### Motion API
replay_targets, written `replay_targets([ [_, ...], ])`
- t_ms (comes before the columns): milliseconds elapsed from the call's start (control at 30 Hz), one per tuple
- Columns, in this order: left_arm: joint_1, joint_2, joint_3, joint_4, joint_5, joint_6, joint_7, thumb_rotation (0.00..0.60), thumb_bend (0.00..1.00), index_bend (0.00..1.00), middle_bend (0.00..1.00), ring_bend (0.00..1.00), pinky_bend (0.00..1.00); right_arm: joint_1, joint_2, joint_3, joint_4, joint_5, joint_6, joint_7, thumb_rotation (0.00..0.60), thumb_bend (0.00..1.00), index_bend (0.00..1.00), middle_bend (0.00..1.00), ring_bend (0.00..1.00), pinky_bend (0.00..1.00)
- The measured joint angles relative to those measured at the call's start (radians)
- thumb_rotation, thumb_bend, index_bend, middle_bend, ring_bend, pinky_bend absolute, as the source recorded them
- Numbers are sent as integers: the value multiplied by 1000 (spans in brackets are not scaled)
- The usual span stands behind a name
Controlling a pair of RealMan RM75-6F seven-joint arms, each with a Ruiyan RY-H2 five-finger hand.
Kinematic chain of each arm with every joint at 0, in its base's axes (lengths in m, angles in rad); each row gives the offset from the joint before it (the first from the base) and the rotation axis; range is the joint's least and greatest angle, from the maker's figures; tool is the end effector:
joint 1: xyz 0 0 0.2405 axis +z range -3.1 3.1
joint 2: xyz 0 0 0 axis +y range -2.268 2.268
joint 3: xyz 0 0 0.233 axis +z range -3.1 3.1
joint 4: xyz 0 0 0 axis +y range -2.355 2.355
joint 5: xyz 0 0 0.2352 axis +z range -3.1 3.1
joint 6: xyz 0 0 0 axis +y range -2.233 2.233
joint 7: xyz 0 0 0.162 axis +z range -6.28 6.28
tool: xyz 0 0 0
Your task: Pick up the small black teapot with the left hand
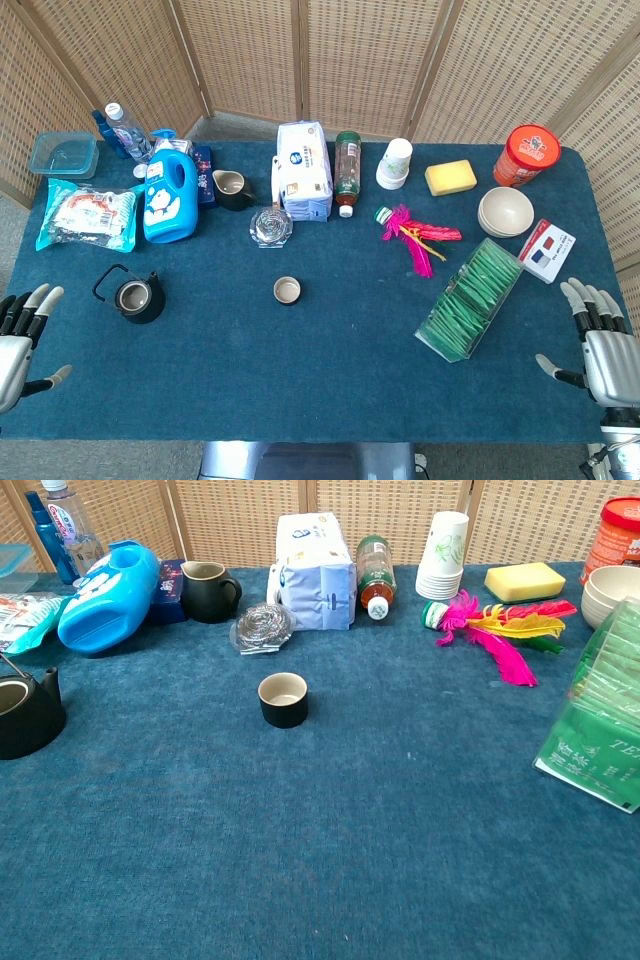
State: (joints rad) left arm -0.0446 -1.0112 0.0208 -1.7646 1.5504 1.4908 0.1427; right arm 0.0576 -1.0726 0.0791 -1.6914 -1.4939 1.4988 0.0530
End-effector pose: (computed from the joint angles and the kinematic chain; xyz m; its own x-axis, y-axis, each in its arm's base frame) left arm -0.2838 0.1692 0.1308 0.4873 0.0810 0.8695 0.8731 -0.0291 -0.4866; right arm -0.2899 -0.1971 0.1388 0.3130 0.0283 0.9493 -0.9498 0.0120 0.3127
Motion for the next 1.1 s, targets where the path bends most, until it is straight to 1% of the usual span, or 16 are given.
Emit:
replay_targets([
  [333,-5,1,-2,0,-21,-22,-7,600,43,0,0,0,3,0,0,-2,-1,-2,0,-1,600,0,0,0,0,0],
  [400,-9,3,-3,-1,-36,-36,-20,600,43,0,0,0,40,-1,1,-2,-2,-2,0,0,600,0,0,0,0,0],
  [467,-16,7,-7,-3,-56,-61,-53,600,44,3,0,0,105,-1,1,-1,-2,0,1,2,600,0,0,0,0,0],
  [500,-21,10,-9,-3,-64,-75,-74,600,44,4,0,0,116,-1,2,0,-2,1,1,2,600,0,0,0,0,0],
  [600,-42,22,-15,0,-85,-130,-184,600,43,3,0,0,129,-1,2,-1,-2,2,-1,0,600,0,0,0,0,0],
  [700,-69,39,-22,20,-111,-208,-343,600,44,0,0,0,137,-1,1,-2,-4,0,-1,-4,600,0,0,0,0,0],
  [800,-104,56,-28,56,-147,-321,-512,600,43,0,0,0,144,0,0,-2,-4,2,-3,-6,600,0,0,0,0,0],
  [833,-119,61,-31,73,-162,-374,-578,600,43,0,0,0,146,1,0,-2,-4,3,-5,-6,600,0,0,0,0,0],
  [933,-154,68,-40,120,-187,-489,-737,600,44,0,0,0,146,1,2,-3,-7,3,-7,-9,600,0,0,0,0,0],
  [1100,-203,61,-53,224,-190,-600,-988,600,44,0,0,0,146,0,3,-4,-10,3,-6,-9,600,0,0,0,0,0],
])
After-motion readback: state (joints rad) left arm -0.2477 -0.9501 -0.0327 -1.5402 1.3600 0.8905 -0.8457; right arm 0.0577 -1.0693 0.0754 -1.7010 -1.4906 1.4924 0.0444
